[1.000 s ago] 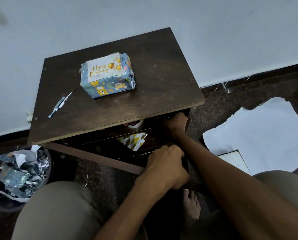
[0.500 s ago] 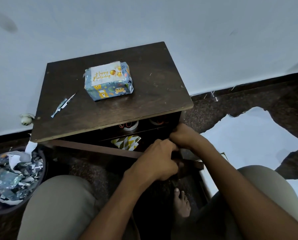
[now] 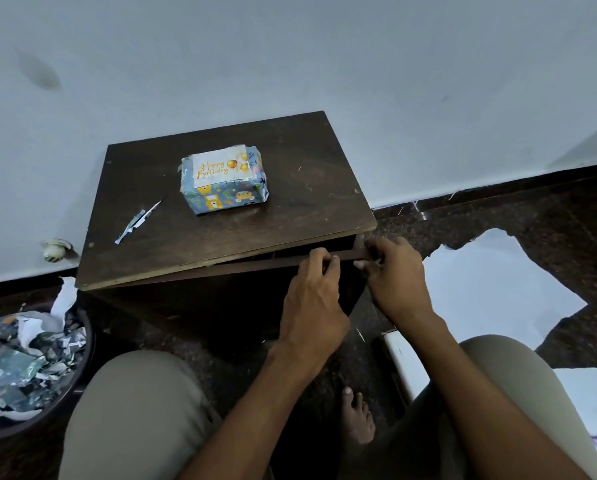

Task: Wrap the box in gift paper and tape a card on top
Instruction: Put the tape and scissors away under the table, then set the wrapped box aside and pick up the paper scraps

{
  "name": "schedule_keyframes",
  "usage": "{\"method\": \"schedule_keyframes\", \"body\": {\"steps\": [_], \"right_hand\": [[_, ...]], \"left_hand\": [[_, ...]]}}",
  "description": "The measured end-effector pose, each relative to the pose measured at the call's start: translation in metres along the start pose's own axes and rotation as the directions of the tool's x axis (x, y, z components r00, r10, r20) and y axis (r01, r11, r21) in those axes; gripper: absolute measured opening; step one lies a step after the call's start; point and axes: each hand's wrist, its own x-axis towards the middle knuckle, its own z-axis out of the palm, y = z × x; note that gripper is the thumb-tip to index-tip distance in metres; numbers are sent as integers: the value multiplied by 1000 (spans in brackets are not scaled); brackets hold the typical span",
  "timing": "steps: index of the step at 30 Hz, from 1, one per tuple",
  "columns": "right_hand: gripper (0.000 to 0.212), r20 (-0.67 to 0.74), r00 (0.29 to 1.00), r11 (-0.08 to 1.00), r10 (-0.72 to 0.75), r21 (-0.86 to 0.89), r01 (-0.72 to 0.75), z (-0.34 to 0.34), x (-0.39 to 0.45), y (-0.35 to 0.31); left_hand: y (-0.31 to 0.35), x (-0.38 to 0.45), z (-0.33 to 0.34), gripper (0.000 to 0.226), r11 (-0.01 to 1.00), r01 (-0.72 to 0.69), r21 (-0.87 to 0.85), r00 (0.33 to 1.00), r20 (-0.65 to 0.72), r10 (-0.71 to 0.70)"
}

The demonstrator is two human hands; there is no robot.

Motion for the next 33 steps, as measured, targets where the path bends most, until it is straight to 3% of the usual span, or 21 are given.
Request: {"method": "schedule_keyframes", "body": {"steps": [3, 5, 10, 14, 17, 20, 23, 25, 27, 29, 33], "right_hand": [[34, -126, 988, 972, 93, 225, -63, 5, 0, -9], [41, -109, 981, 936, 160, 333, -115, 8, 0, -13], [62, -20, 981, 902, 194, 398, -170, 7, -1, -25], [75, 2, 978, 887, 209, 421, -190, 2, -1, -36], [65, -208, 972, 946, 107, 321, -36, 2, -4, -50], [55, -341, 931, 971, -129, 146, 188, 6, 1, -74], [60, -196, 925, 928, -324, 123, 351, 15, 15, -98], [63, -2, 937, 920, -348, 189, 342, 26, 24, -110], [59, 102, 933, 938, -344, 77, 337, 39, 34, -115], [48, 88, 931, 933, -355, -22, 358, 52, 44, -116], [39, -30, 967, 938, -252, 240, 252, 58, 63, -116]], "left_hand": [[-1, 1, -2, 57, 1000, 11, -18, 999, 48, -10], [-3, 2, -4, 53, 999, 22, -31, 999, 43, -20], [-8, 4, -6, 60, 999, 34, -37, 999, 10, -33], [-9, 8, -14, 45, 993, 32, -118, 997, -65, -40], [-19, 17, -29, 34, 986, 14, -166, 991, -132, -37], [-31, 32, -55, 29, 973, 7, -230, 962, -263, -69], [-48, 48, -83, 28, 952, 1, -306, 868, -473, -153], [-66, 55, -95, 32, 933, 43, -358, 776, -576, -257], [-88, 58, -102, 43, 898, 131, -421, 719, -583, -378], [-108, 59, -102, 58, 859, 204, -470, 704, -539, -462], [-118, 63, -86, 84, 825, 206, -527, 740, -468, -484]]}}
